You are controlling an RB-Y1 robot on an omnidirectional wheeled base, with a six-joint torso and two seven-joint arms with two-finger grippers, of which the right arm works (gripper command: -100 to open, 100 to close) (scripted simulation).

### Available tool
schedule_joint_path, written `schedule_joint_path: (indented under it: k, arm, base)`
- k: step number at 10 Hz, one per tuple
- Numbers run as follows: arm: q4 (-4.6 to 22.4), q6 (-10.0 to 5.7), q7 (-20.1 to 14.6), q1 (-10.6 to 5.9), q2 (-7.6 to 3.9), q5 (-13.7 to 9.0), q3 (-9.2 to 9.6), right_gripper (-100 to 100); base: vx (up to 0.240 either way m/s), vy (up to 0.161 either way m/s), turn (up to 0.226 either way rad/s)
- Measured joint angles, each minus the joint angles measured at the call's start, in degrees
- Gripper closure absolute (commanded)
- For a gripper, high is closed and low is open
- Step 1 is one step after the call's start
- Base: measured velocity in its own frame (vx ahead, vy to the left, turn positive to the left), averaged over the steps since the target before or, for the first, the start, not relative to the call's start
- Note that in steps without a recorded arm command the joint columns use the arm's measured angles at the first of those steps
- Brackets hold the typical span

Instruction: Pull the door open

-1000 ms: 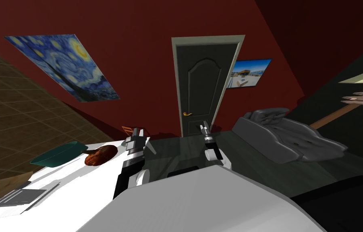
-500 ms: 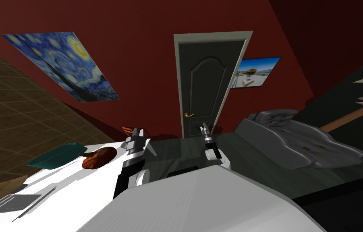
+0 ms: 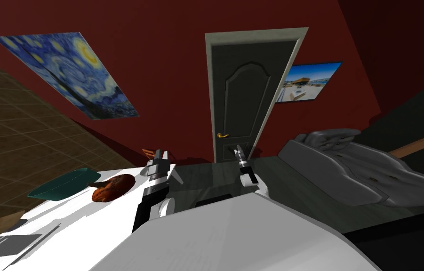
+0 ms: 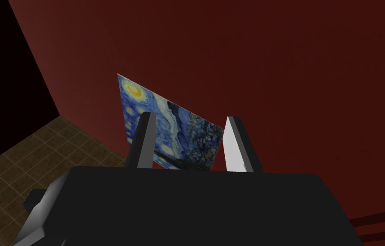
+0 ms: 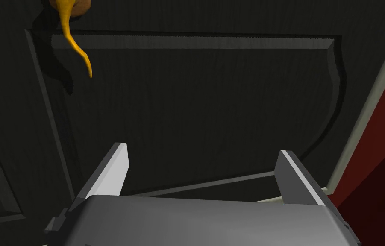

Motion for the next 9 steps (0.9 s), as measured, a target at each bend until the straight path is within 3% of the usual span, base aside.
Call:
schedule_joint_path:
  k: [7, 9]
  arm:
    - [10.13, -0.24, 0.25, -4.18, -1.2, 0.48, -1.37, -100]
    - [11.86, -0.01, 0.26, -4.68, -1.43, 0.63, -1.68, -100]
  base:
    - [0.101, 0.018, 0.025]
    - [0.106, 0.018, 0.024]
